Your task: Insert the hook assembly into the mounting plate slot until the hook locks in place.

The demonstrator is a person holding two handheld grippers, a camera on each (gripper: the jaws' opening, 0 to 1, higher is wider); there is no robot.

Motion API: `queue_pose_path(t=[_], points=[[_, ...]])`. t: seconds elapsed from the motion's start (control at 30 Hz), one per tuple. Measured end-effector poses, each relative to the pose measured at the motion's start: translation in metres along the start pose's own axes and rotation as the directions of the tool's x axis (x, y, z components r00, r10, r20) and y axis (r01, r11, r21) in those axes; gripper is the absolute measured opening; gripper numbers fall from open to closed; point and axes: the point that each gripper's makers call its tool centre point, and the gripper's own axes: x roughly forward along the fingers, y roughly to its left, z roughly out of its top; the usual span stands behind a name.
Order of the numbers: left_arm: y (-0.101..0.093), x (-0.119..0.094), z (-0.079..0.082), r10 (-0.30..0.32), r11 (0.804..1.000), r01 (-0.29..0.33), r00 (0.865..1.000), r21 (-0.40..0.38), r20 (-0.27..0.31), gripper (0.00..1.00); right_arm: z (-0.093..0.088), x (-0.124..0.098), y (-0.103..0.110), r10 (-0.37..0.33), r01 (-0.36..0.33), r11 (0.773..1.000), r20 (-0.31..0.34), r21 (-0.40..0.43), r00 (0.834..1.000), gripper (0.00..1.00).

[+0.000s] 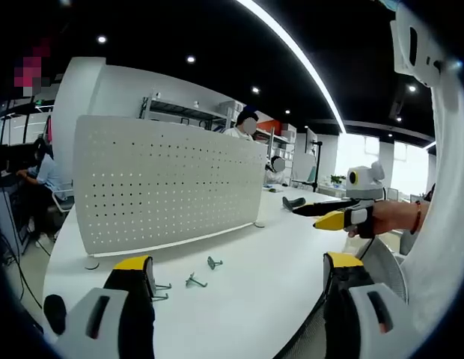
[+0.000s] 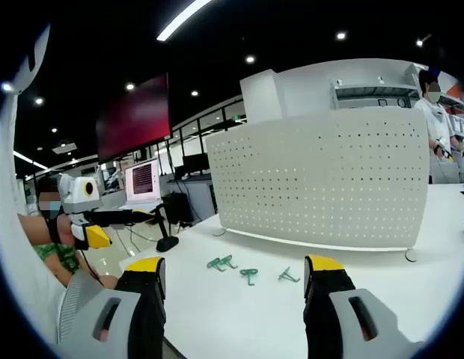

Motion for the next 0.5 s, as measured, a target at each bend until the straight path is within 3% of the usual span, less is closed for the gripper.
queue_pose_path(t=[0.5], points=[[-0.0031,-0.0009,-0.0052,-0.023,1.0,0.023,0.999,0.013,-0.022,0.97,-0.0039,0.0007,0.0033,0.021,-0.021,1.0,-0.009,0.018,1.0,0.76]])
